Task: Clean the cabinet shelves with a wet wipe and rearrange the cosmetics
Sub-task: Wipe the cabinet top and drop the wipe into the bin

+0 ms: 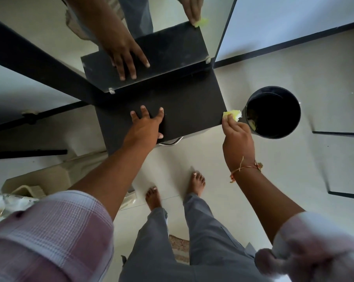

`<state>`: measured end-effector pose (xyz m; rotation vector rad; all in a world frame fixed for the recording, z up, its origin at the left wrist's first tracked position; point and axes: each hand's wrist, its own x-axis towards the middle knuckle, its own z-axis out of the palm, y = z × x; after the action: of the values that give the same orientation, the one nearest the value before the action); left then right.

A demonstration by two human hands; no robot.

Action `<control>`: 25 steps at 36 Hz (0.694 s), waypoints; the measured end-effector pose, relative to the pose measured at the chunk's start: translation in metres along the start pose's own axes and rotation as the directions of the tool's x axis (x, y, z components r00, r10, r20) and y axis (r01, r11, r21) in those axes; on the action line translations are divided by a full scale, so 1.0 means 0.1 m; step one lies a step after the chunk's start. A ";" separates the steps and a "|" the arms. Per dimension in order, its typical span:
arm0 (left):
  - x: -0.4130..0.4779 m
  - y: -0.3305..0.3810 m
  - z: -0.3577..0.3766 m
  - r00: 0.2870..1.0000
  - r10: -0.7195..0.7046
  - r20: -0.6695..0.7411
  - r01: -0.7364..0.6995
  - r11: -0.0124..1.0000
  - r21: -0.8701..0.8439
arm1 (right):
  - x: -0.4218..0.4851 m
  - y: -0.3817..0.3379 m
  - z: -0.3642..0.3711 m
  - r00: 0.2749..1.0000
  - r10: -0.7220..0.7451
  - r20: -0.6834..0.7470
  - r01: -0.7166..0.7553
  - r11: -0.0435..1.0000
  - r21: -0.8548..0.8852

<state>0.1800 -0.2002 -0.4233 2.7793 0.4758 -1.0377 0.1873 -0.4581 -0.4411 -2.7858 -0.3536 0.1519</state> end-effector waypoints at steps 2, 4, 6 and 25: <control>0.00 -0.01 0.01 1.000 0.006 -0.006 -0.006 1.000 0.002 | 0.02 -0.05 -0.01 0.999 0.030 0.020 -0.030 0.999 -0.016; 0.00 -0.01 0.00 1.000 0.012 -0.010 -0.012 1.000 0.000 | 0.03 -0.08 -0.01 0.997 0.057 0.044 -0.056 0.998 -0.022; 0.00 0.00 -0.01 1.000 0.008 -0.003 -0.008 1.000 -0.004 | 0.01 -0.13 -0.02 0.997 0.049 0.060 -0.048 0.998 -0.028; -0.24 -0.41 -0.02 0.983 0.141 -0.114 -0.154 0.982 -0.107 | 0.40 -0.62 -0.11 0.898 -0.380 0.220 0.382 0.923 0.038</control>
<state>0.1501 -0.1670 -0.4064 2.7283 0.3241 -0.8084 0.2131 -0.3939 -0.4126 -2.6451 -0.9481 0.3707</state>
